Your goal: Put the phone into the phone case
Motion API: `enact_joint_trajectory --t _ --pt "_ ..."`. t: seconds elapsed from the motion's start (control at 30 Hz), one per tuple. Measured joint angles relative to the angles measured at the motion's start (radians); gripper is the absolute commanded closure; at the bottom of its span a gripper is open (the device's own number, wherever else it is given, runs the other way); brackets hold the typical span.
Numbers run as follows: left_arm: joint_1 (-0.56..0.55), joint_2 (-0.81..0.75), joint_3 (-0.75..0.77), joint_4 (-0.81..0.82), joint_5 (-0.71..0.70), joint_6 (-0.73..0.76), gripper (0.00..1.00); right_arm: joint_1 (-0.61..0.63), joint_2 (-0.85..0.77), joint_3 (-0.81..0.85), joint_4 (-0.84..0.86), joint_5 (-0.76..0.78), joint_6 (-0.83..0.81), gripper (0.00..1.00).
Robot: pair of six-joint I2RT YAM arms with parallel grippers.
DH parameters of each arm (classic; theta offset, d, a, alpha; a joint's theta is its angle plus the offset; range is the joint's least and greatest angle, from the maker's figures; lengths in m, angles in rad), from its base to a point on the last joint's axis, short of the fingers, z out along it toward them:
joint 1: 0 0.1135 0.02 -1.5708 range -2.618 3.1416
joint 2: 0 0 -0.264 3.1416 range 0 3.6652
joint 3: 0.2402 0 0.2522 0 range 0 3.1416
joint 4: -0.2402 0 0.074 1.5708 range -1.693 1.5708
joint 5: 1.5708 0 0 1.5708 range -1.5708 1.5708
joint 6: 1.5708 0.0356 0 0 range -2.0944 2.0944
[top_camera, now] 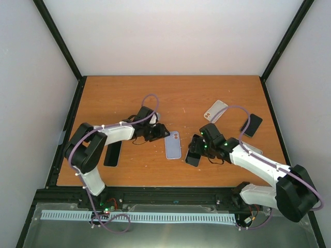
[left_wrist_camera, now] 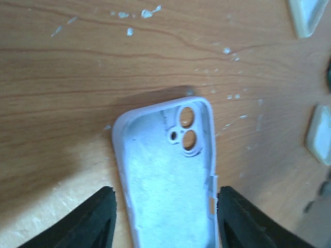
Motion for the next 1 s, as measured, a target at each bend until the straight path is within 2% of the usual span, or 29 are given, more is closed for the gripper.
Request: enact_joint_trajectory --t 0.07,0.13,0.2,0.23,0.53,0.73,1.0 --pt "0.000 -0.037 -0.013 0.009 0.010 -0.008 0.24 0.019 0.019 0.010 0.019 -0.002 -0.009 0.36" --pt "0.001 -0.071 -0.027 0.019 0.022 -0.013 0.16 0.034 0.034 0.020 0.028 -0.004 -0.019 0.36" --pt "0.006 -0.103 -0.043 0.028 0.035 -0.018 0.02 0.048 0.043 0.029 0.043 -0.006 -0.034 0.37" --pt "0.012 -0.116 -0.053 0.033 0.042 -0.018 0.01 0.051 0.046 0.032 0.053 -0.011 -0.043 0.37" --pt "0.110 -0.259 -0.182 0.067 0.080 -0.023 0.01 0.059 0.073 0.048 0.180 -0.085 -0.141 0.37" --pt "0.136 -0.326 -0.233 0.080 0.088 -0.023 0.04 0.061 0.189 0.120 0.249 -0.162 -0.207 0.37" --pt "0.143 -0.330 -0.282 0.100 0.089 -0.025 0.08 0.085 0.365 0.227 0.301 -0.237 -0.237 0.36"
